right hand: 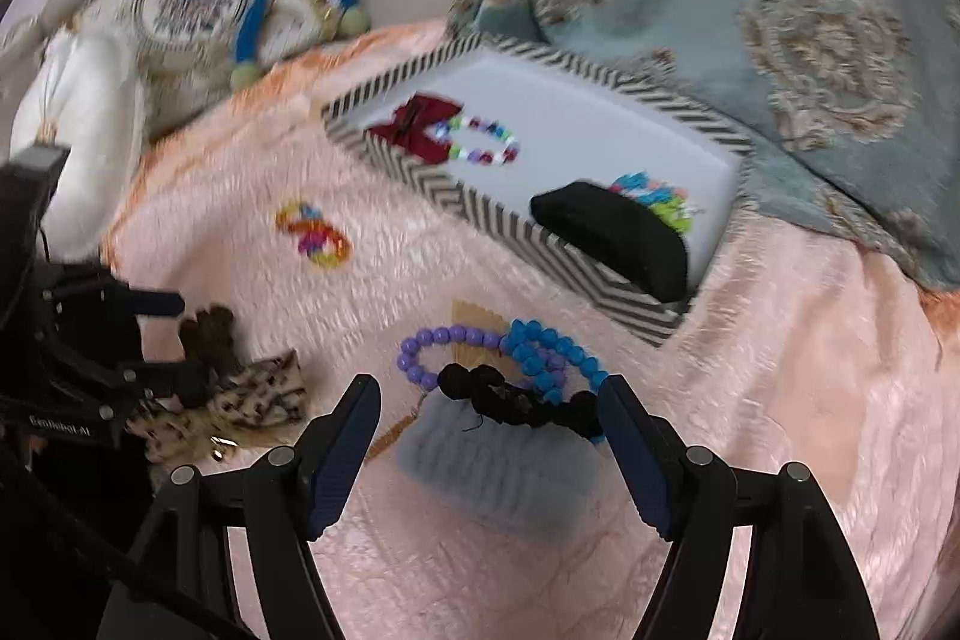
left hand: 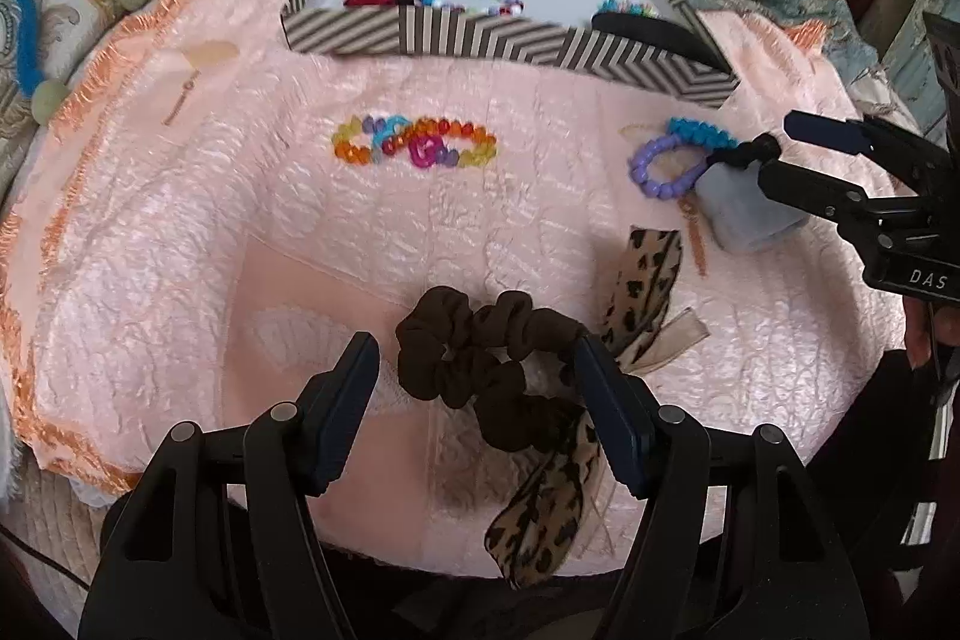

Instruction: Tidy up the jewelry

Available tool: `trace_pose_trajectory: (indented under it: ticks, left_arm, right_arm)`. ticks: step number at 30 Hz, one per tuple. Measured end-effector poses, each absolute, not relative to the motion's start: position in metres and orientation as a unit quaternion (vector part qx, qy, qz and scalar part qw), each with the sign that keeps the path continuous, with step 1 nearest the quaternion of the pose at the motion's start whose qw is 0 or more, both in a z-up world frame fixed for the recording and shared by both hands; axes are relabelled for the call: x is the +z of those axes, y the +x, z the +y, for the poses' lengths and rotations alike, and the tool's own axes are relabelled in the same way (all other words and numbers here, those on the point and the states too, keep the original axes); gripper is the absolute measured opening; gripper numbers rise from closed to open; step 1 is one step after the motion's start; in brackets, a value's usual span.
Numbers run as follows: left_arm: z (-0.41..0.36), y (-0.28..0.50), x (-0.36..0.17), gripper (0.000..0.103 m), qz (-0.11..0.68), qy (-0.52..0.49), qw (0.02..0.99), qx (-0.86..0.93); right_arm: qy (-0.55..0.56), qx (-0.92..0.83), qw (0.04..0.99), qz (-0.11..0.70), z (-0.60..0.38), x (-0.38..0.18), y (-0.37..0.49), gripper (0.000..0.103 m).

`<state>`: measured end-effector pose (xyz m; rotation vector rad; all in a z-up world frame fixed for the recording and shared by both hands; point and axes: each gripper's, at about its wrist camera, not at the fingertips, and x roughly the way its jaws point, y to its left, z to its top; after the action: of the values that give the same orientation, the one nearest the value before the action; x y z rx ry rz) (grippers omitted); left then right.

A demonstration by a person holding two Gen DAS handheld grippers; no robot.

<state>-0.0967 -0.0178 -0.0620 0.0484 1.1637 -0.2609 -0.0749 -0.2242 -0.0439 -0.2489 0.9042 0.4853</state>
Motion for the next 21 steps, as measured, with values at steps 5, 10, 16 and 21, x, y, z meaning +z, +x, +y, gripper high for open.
trace_pose_trajectory:
  ticks: [5,10,16,21]
  left_arm:
    - [-0.017,-0.086,-0.074,0.058,0.561,0.003,0.817,-0.136]
    - [-0.020,-0.078,-0.070,0.024,0.553,-0.003,0.820,-0.151]
    - [-0.022,-0.073,-0.037,0.013,0.523,-0.015,0.834,-0.173]
    - [-0.021,-0.070,-0.017,0.009,0.507,-0.018,0.844,-0.175]
  right_arm:
    - [-0.095,0.230,0.864,0.438,-0.231,-0.052,-0.064,0.010]
    - [-0.029,0.227,0.882,0.412,-0.251,-0.032,-0.069,0.008]
    - [0.022,0.227,0.899,0.375,-0.264,0.003,-0.081,0.008]
    - [0.040,0.225,0.909,0.350,-0.266,0.027,-0.089,0.008]
